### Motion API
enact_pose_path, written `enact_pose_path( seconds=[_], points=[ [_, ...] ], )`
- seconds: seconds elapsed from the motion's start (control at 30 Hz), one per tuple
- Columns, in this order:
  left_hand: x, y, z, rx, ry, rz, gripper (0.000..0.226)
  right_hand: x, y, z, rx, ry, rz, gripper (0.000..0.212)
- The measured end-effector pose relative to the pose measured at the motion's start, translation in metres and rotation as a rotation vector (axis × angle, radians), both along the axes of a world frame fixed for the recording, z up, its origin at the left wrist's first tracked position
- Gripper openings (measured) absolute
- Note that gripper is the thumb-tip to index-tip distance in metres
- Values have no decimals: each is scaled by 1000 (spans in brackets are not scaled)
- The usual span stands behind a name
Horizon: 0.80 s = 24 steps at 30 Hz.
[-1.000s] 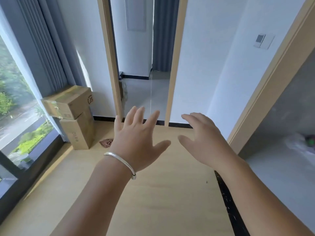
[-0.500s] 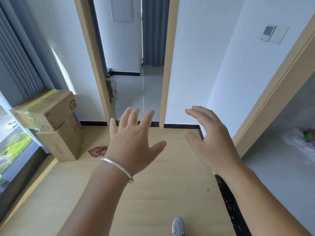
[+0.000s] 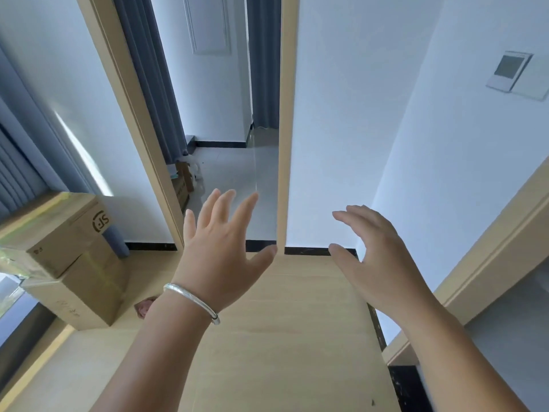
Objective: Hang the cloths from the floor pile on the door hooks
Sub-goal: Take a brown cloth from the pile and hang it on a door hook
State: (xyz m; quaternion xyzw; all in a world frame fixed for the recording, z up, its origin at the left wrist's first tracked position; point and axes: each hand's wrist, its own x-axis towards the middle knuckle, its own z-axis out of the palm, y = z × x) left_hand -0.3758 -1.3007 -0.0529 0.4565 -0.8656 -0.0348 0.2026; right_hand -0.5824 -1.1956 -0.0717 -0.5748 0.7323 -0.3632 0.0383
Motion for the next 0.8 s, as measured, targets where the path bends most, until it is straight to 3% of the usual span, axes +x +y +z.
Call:
enact_pose_path(
  seconds=[0.27, 0.47, 0.8],
  points=[
    [-60, -111, -20, 80, 18, 10, 76, -58, -110, -23, 76, -22, 45, 49],
    [-79, -232, -28, 78, 92, 34, 75, -86, -236, -14, 73, 51, 63, 51],
    [-9, -410, -41, 65, 143, 365, 77, -30, -488, -3, 91, 149, 405, 54]
  ],
)
